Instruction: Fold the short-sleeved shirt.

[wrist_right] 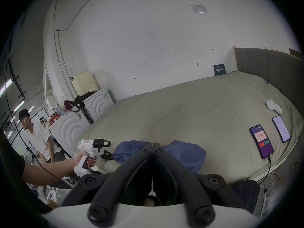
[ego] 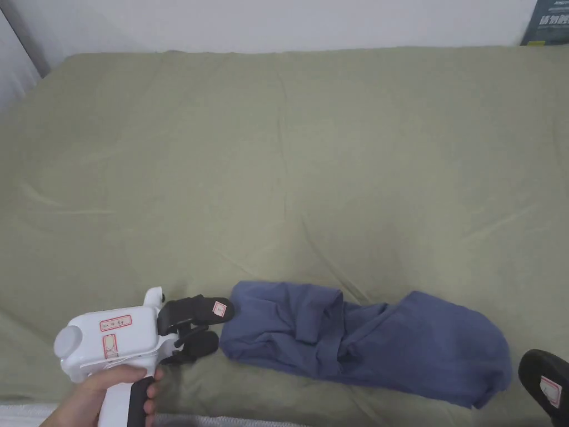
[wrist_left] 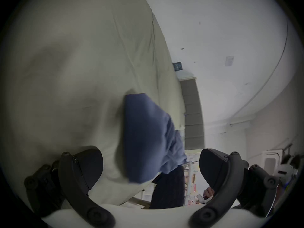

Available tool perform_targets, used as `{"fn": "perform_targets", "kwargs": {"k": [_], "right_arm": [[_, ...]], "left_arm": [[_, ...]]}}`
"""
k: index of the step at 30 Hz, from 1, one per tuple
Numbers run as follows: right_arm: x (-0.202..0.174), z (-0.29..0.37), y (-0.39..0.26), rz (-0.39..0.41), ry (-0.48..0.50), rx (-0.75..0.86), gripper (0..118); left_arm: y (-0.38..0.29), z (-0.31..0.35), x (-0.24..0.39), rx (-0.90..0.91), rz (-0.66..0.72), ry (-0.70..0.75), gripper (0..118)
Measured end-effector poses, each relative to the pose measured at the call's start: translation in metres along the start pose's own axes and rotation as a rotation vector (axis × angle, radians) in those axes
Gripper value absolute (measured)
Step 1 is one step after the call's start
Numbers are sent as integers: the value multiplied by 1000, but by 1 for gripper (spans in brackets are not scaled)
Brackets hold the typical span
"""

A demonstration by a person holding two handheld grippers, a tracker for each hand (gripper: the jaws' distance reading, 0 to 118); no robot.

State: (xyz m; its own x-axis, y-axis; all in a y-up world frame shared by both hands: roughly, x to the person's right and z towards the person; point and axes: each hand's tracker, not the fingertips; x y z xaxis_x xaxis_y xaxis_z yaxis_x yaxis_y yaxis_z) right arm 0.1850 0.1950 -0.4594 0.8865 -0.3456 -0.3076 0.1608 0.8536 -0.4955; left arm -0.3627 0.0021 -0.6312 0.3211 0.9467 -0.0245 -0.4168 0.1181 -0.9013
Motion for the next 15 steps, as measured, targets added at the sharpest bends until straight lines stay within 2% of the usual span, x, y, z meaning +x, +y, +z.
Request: {"fn": "perform_targets", "kwargs": {"k": [1,3,4,6,8,9,10,11,12,13,15], "right_arm": [[-1,0,1,2,-4,2,0],[-2,-1,2,3,-7,3,0],[-2,-2,3,1,-6,4,0],[-4,-5,3,0,-8,1,0],[-7,-7,2,4,-16,0,0],[-8,-7,2,0,-10,1,0],[-8,-7,2,-4,-2,1,0],[-8,-8,1,-5,2,1,0],[-9,-9,1,-3,5,-2,0],[-9,-11,0,0,9,-9,0],[-9,-12,1,5,12,-16,0]], "left_arm": [[4,-9,6,-5,-5,-58,118],[15,-33,3,-48,2,-53,118],[14,-48,6,-81,-60,-46,118],[13,-64,15,-96,-158,-1,118],[15,-70,27,-96,-139,71,117],[15,-65,34,-94,-128,111,104],[14,-61,38,-48,-174,190,59],[13,-62,39,3,-177,380,17],[11,-65,37,0,-174,452,16],[6,-58,39,-15,-146,315,16],[-3,-52,56,38,-195,384,16]]}}
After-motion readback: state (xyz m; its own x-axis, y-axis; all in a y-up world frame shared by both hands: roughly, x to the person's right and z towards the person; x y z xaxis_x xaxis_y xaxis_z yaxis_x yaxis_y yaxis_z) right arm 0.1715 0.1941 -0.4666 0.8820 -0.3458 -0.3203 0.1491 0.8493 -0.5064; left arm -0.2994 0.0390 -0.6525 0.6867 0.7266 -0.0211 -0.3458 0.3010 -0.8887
